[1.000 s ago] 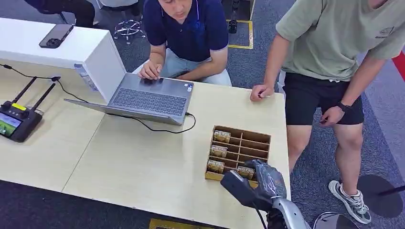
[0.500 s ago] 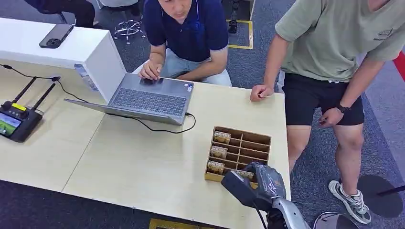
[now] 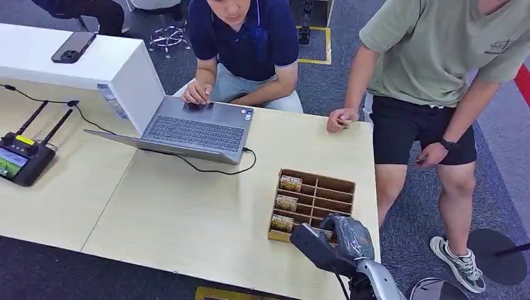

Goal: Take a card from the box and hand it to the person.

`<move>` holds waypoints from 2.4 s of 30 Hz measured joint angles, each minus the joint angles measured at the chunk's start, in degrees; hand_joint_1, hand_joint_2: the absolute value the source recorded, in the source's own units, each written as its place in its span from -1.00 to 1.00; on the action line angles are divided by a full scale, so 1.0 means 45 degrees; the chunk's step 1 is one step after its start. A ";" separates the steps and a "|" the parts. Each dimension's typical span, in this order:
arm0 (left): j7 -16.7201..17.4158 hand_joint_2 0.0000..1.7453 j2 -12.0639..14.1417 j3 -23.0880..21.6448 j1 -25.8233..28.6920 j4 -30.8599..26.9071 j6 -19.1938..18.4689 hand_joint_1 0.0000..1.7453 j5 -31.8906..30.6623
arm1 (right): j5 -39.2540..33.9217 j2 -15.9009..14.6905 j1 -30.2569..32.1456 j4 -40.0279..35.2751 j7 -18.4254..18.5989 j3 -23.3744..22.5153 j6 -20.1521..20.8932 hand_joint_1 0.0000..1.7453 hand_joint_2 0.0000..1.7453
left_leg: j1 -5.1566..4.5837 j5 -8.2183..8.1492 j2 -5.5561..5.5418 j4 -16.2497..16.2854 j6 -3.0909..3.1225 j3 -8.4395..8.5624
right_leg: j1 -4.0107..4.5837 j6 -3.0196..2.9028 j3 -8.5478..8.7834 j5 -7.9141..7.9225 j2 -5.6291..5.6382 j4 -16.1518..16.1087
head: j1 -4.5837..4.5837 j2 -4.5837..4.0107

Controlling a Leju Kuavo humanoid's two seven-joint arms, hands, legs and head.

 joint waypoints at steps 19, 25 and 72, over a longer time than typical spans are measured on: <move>-0.0272 -1.00 0.0005 0.0000 0.0000 0.0000 0.0262 -1.00 0.0039 | 0.0068 0.0000 0.0021 0.0005 -0.0145 0.0088 -0.0300 1.00 1.00 | 0.0000 0.0000 0.0000 0.0000 0.0000 -0.0001 | 0.0000 0.0000 -0.0001 0.0000 0.0000 0.0001 | 0.0000 0.0000; -0.0306 -1.00 0.0005 0.0000 0.0004 0.0000 0.0228 -1.00 0.0039 | 0.1006 0.0000 0.0188 -0.0136 -0.1322 0.0078 -0.2464 1.00 1.00 | 0.0000 0.0000 0.0000 0.0000 0.0000 -0.0002 | 0.0000 0.0000 -0.0002 0.0000 0.0000 0.0000 | 0.0000 0.0000; 0.0054 1.00 -0.0136 -0.0442 -0.0007 0.0000 -0.0500 -1.00 -0.0943 | 0.7038 0.1015 -0.2207 0.1006 -0.3400 -0.1914 -0.4512 -1.00 1.00 | 0.0000 0.0009 -0.0007 0.0000 -0.0001 -0.0010 | 0.0000 0.0003 -0.0001 0.0005 -0.0006 0.0003 | 0.0000 0.0000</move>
